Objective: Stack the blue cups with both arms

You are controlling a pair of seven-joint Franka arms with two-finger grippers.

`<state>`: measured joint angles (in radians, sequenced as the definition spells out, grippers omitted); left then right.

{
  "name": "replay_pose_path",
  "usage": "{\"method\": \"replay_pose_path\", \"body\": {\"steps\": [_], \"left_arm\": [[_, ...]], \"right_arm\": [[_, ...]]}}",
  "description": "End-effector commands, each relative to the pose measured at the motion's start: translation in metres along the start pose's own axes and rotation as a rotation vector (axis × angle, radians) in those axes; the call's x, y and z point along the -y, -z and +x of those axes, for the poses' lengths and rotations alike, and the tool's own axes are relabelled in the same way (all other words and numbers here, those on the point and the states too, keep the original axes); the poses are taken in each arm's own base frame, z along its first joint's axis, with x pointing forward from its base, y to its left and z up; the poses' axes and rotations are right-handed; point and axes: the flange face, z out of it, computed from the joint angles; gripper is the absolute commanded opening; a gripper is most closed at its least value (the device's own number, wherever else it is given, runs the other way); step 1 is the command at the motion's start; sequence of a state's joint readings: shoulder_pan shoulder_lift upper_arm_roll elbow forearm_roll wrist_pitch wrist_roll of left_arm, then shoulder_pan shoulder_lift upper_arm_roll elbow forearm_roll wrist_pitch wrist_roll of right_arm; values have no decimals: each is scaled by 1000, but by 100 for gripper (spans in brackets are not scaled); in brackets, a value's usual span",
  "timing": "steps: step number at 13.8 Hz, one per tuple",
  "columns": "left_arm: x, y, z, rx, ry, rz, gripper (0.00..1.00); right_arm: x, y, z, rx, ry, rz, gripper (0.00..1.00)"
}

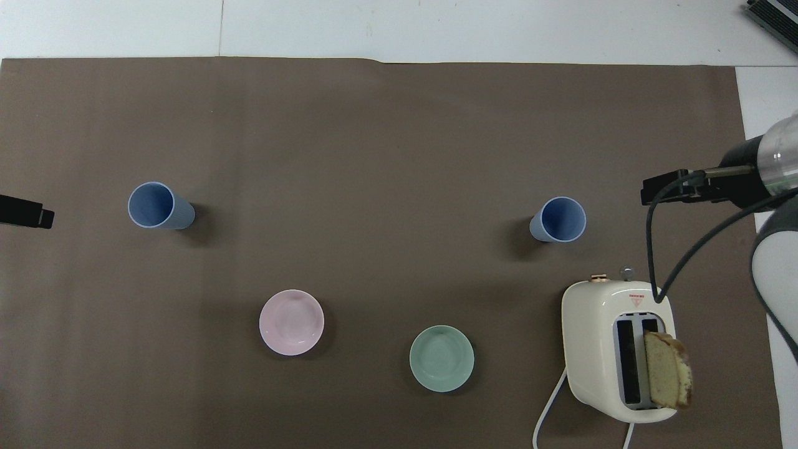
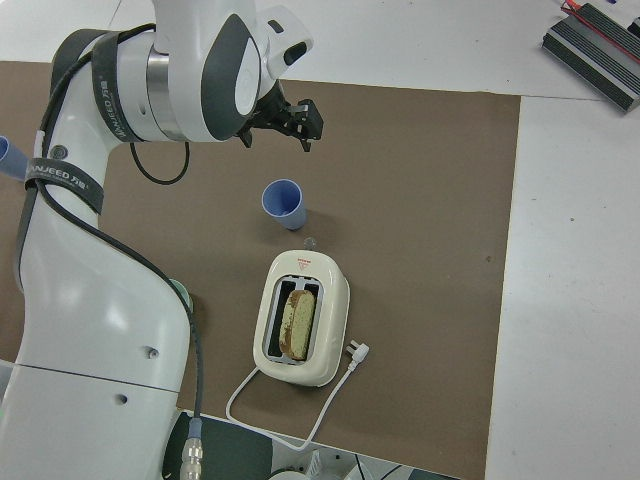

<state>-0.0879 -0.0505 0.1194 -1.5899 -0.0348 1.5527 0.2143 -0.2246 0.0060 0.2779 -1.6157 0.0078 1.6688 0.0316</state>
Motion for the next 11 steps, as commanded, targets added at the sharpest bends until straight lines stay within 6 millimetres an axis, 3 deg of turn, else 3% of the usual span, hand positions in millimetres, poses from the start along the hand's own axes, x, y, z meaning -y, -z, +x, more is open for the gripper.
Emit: {"method": "replay_pose_path", "body": {"steps": [1, 11], "left_arm": [[-1, 1, -2, 13, -4, 10, 100], [-2, 0, -4, 14, -6, 9, 100]], "right_arm": [[-2, 2, -3, -3, -2, 4, 100], [-2, 2, -3, -1, -2, 4, 100]]}}
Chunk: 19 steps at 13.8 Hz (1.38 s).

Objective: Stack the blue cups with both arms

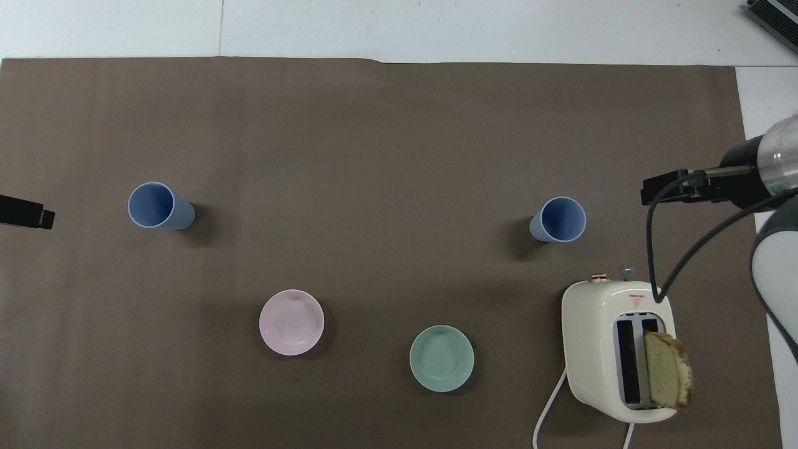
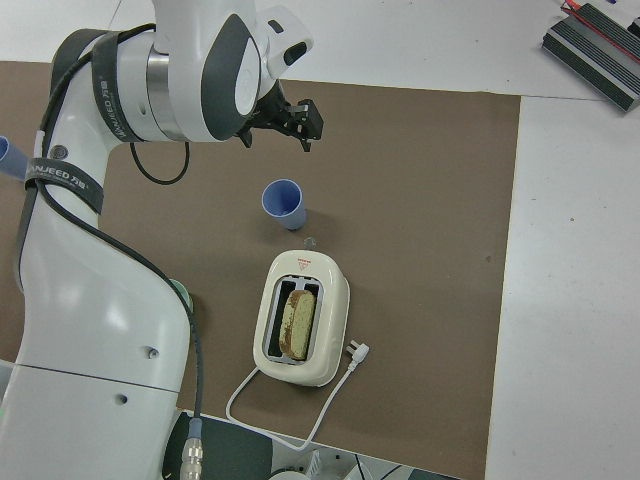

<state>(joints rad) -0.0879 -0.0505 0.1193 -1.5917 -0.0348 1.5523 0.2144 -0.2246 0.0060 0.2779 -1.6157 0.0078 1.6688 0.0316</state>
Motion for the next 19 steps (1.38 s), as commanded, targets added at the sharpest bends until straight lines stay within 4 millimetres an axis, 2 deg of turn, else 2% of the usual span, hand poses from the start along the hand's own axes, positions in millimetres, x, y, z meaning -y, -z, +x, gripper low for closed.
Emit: {"method": "replay_pose_path", "body": {"steps": [1, 19], "left_arm": [[-1, 1, -4, 12, -4, 9, 100], [4, -3, -1, -24, -1, 11, 100]], "right_arm": [[-2, 2, -3, -3, -2, 4, 100], [-2, 2, -3, -3, -2, 4, 100]]}}
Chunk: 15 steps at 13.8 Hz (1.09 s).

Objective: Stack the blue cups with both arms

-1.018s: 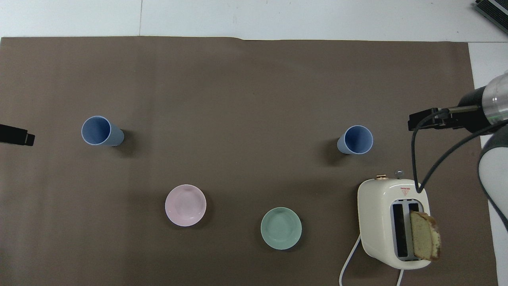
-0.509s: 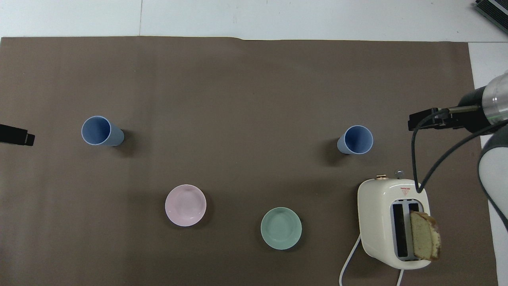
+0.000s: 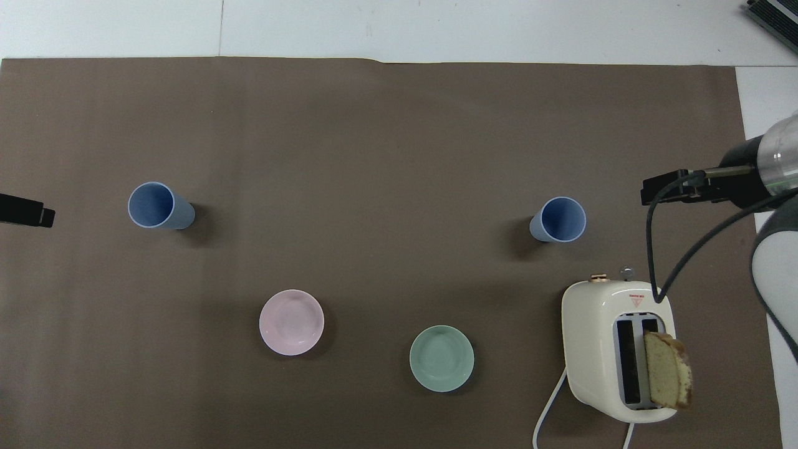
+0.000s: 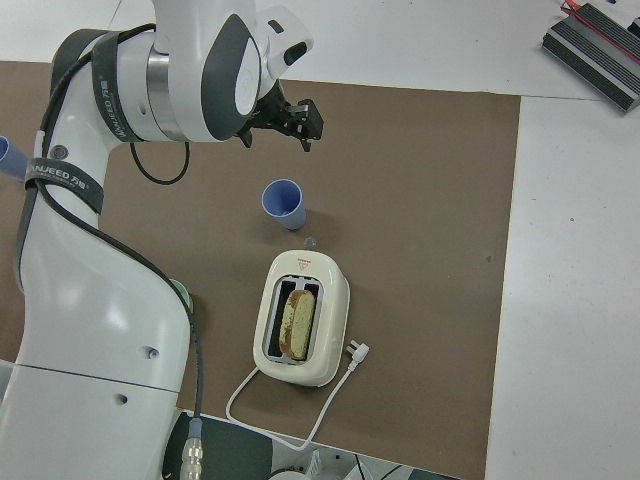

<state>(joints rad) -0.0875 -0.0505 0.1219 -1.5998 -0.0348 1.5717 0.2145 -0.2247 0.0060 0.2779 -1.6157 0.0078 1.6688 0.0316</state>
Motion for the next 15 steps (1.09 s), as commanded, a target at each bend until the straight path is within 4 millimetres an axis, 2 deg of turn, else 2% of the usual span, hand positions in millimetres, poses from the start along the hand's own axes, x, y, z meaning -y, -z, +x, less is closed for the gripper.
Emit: {"method": "replay_pose_path", "body": {"steps": [1, 3, 5, 11, 15], "left_arm": [[2, -4, -1, -10, -4, 8, 100], [3, -6, 2, -34, -8, 13, 100], [3, -19, 3, -16, -7, 10, 100], [6, -38, 8, -37, -2, 13, 100], [7, -82, 11, -57, 1, 16, 100]], "right_arm": [[-2, 2, -3, -1, -2, 4, 100], [-2, 2, -3, -1, -2, 4, 100], [-2, 2, -3, -3, -2, 4, 100], [-2, 2, -3, -1, -2, 4, 100], [-2, 2, -3, -3, -2, 4, 100]]}}
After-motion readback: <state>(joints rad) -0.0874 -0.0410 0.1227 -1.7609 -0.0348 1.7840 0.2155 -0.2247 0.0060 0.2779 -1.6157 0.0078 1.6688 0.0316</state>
